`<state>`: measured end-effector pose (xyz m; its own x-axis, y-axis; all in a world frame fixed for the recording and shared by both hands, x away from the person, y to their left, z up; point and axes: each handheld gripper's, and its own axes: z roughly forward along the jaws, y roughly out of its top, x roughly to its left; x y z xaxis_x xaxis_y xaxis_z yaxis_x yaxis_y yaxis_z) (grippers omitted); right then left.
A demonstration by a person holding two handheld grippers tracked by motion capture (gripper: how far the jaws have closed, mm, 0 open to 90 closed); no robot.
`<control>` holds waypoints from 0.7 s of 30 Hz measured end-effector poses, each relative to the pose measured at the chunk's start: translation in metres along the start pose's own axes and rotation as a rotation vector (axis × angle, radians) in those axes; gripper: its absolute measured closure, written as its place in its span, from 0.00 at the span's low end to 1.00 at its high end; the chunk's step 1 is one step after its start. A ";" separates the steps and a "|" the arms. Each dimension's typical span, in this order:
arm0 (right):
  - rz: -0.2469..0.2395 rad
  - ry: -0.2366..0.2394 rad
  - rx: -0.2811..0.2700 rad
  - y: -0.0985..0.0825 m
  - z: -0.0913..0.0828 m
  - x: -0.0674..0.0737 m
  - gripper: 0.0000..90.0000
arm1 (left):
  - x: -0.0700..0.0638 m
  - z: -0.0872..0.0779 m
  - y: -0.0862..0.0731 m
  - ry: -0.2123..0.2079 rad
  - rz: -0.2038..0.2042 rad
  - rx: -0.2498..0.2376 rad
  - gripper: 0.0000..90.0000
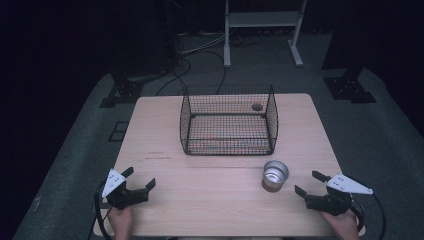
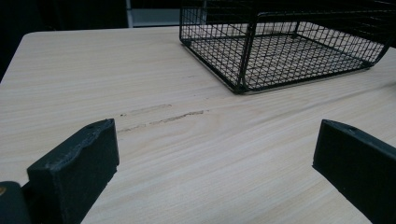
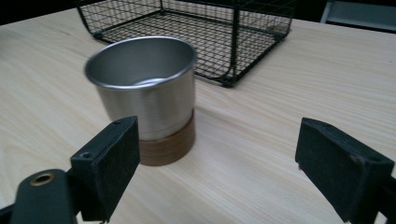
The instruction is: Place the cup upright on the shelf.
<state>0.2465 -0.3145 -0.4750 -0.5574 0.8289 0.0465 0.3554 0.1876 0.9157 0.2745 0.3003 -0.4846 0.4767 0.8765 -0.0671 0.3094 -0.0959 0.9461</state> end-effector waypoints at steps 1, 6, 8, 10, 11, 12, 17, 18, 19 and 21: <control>-0.004 0.006 -0.001 0.000 0.000 0.002 0.14 | 0.000 0.000 0.000 0.001 0.001 0.000 0.00; -0.029 0.021 0.001 0.001 0.001 0.012 0.14 | 0.000 0.000 0.000 0.002 0.001 -0.001 0.00; -0.029 0.034 0.012 0.001 0.003 0.018 0.12 | 0.000 0.000 0.000 0.003 0.003 0.000 0.00; -0.035 0.034 0.022 0.001 0.004 0.020 0.11 | 0.000 0.000 0.000 0.004 0.004 0.000 0.00; -0.040 0.036 0.028 0.001 0.005 0.022 0.11 | 0.000 0.000 0.000 0.005 0.004 0.000 0.00; -0.040 0.041 0.030 0.001 0.006 0.025 0.10 | -0.001 0.000 0.000 0.005 0.004 0.000 0.00; -0.037 0.046 0.036 0.004 0.012 0.032 0.09 | -0.001 0.000 0.000 0.006 0.003 0.000 0.00; -0.037 0.046 0.036 0.004 0.012 0.032 0.09 | -0.001 0.000 0.000 0.006 0.004 0.001 0.00; -0.035 0.047 0.040 0.004 0.014 0.033 0.09 | -0.001 0.000 0.000 0.006 0.005 0.001 0.00; -0.036 0.052 0.048 0.005 0.017 0.035 0.09 | -0.001 0.000 -0.001 0.006 0.006 0.000 0.00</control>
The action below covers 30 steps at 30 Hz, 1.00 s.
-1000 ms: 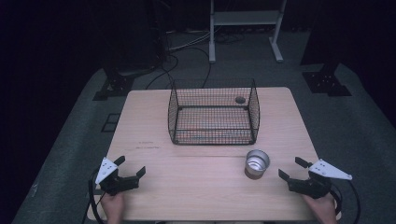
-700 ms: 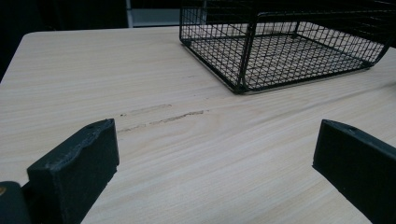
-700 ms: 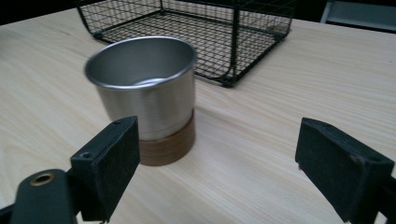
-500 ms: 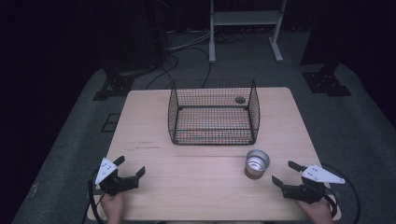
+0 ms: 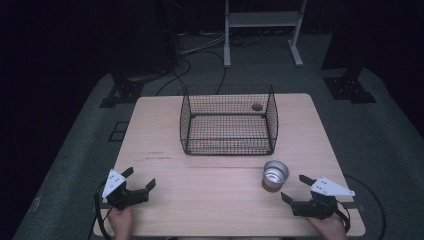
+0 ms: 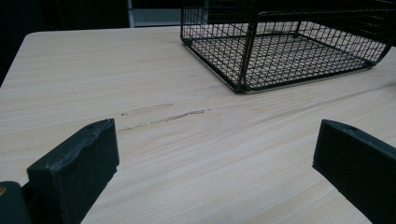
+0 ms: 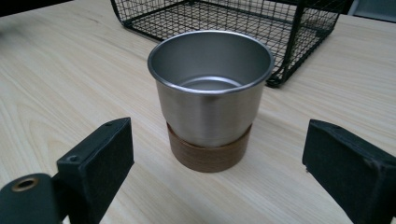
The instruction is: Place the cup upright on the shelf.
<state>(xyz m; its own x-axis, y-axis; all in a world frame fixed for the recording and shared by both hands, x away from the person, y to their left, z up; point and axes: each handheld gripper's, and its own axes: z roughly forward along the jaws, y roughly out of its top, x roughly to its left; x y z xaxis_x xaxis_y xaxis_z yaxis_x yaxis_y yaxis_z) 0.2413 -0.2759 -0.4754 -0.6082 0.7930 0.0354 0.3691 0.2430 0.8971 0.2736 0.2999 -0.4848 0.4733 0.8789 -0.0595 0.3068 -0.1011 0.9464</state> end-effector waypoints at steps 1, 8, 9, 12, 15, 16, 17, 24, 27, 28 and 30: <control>-0.002 0.003 0.006 0.001 0.002 0.001 0.09 | 0.000 0.000 0.000 0.000 0.000 0.000 0.00; -0.012 -0.005 0.026 0.007 0.013 0.005 0.08 | -0.001 0.000 0.000 0.003 0.004 0.001 0.00; -0.017 -0.013 0.041 0.009 0.017 0.005 0.08 | -0.001 0.000 0.000 0.004 0.003 0.001 0.00; -0.019 -0.021 0.047 0.009 0.020 0.005 0.08 | -0.001 0.000 0.000 0.005 0.007 0.002 0.00; -0.013 -0.034 0.056 0.011 0.024 0.004 0.08 | -0.002 0.000 0.000 0.007 0.009 0.002 0.00; -0.012 -0.035 0.057 0.012 0.025 0.003 0.08 | -0.002 0.000 0.000 0.007 0.009 0.002 0.00; -0.008 -0.042 0.059 0.013 0.027 0.002 0.08 | -0.002 0.000 0.000 0.008 0.009 0.002 0.00; -0.010 -0.025 0.074 0.016 0.036 0.003 0.06 | -0.002 0.000 0.000 0.008 0.016 0.005 0.00; -0.010 -0.029 0.082 0.019 0.041 0.003 0.06 | -0.002 0.000 0.000 0.008 0.017 0.005 0.00; -0.009 -0.027 0.081 0.020 0.042 0.003 0.06 | -0.002 0.000 0.000 0.008 0.017 0.006 0.00; -0.015 -0.029 0.079 0.023 0.045 0.003 0.06 | -0.002 0.000 0.000 0.007 0.019 0.006 0.00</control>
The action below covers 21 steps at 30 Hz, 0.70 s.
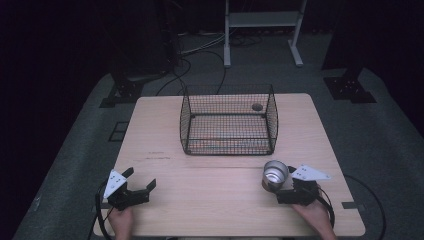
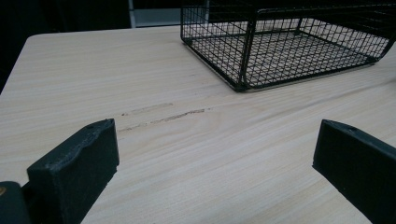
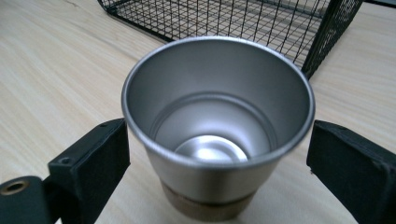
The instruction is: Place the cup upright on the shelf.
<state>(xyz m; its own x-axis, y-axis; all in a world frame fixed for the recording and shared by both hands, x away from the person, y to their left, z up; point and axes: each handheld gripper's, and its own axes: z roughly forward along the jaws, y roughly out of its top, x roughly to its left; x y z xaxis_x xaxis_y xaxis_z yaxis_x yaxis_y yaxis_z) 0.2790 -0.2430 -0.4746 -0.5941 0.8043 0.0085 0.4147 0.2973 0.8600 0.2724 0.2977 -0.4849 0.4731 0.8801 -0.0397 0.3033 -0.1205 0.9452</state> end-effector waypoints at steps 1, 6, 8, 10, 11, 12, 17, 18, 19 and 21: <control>0.002 0.001 -0.002 0.001 0.001 0.000 0.06 | 0.000 0.000 0.000 0.000 0.000 0.000 0.00; -0.004 0.009 -0.002 0.007 0.006 0.001 0.06 | 0.000 0.000 0.000 0.000 -0.001 0.000 0.00; -0.001 0.009 -0.003 0.008 0.008 0.001 0.06 | 0.000 0.000 0.000 -0.001 -0.001 0.000 0.00; -0.005 0.012 -0.001 0.008 0.009 0.001 0.07 | 0.000 0.000 0.000 0.000 -0.002 0.000 0.00; -0.004 0.010 0.001 0.008 0.010 0.001 0.07 | 0.000 0.000 0.000 0.000 -0.002 0.001 0.00; -0.007 0.009 0.004 0.008 0.010 0.001 0.07 | 0.000 0.000 0.000 0.000 -0.002 0.001 0.00; -0.005 0.014 -0.013 0.008 0.009 -0.001 0.15 | 0.000 0.000 0.000 -0.001 0.001 0.002 0.00; -0.007 0.016 -0.009 0.008 0.010 0.000 0.16 | 0.000 0.000 0.000 -0.001 0.002 0.003 0.00; -0.005 0.022 -0.007 0.008 0.010 0.000 0.17 | 0.000 0.000 0.000 -0.001 0.002 0.003 0.00; -0.006 0.024 -0.007 0.008 0.010 0.000 0.18 | 0.000 0.000 0.000 -0.001 0.002 0.002 0.00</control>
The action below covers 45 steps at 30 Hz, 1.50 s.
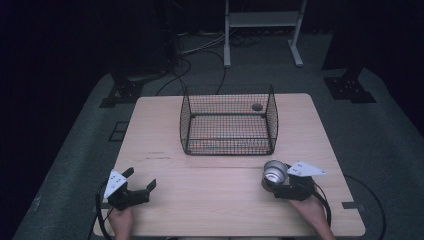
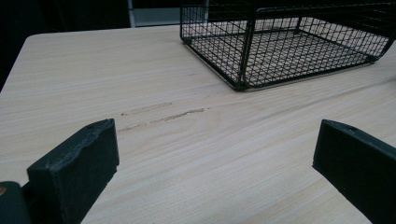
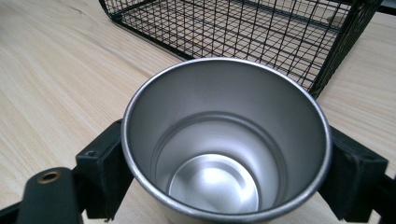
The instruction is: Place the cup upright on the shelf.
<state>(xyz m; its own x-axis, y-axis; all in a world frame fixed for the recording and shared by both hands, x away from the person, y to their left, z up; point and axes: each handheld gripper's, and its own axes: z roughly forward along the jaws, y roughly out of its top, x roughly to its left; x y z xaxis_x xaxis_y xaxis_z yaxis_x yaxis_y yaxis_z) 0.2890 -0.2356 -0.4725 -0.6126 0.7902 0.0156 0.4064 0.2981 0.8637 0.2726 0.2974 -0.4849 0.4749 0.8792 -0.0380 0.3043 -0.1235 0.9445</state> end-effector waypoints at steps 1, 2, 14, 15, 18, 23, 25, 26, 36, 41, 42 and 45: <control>0.001 0.002 0.000 0.000 0.000 0.000 0.18 | 0.000 0.000 0.000 0.000 0.000 0.001 0.00; 0.001 0.002 0.001 0.000 0.000 0.000 0.18 | 0.000 0.000 0.000 0.000 0.000 0.001 0.00; 0.001 0.025 -0.008 0.012 -0.006 0.000 0.20 | 0.000 0.000 0.000 0.000 0.001 0.000 0.00; 0.006 0.027 -0.011 0.014 -0.007 0.000 0.20 | 0.000 0.000 0.000 -0.001 0.001 0.000 0.00; 0.009 0.037 -0.020 0.019 -0.009 0.000 0.20 | 0.000 0.000 0.000 0.000 0.001 0.001 0.00; 0.002 0.062 -0.026 0.028 -0.011 0.002 0.20 | 0.000 0.000 0.000 -0.001 0.000 0.001 0.00; -0.003 0.073 -0.016 0.032 -0.010 0.002 0.20 | 0.000 0.000 0.000 -0.001 0.000 0.002 0.00; -0.006 0.079 -0.015 0.034 -0.010 0.003 0.20 | 0.000 0.000 0.000 -0.001 0.001 0.002 0.00; -0.003 0.149 -0.027 0.060 -0.010 0.008 0.20 | 0.000 0.000 0.000 -0.004 0.001 0.001 0.00; -0.012 0.176 -0.027 0.076 -0.009 0.011 0.20 | 0.000 0.000 0.000 -0.005 0.002 0.001 0.00; -0.015 0.181 -0.023 0.079 -0.009 0.012 0.20 | 0.000 0.000 0.000 -0.005 0.002 0.000 0.00; -0.026 0.189 -0.017 0.087 -0.009 0.014 0.20 | 0.000 -0.001 0.000 -0.006 0.000 0.001 0.00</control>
<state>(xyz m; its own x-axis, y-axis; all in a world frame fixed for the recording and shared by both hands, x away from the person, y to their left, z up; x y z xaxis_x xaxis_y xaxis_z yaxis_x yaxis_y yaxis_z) 0.3101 -0.2035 -0.3927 -0.7398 0.6672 0.0865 0.3785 0.3065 0.8734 0.2722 0.2978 -0.4847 0.4796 0.8766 -0.0399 0.3051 -0.1240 0.9442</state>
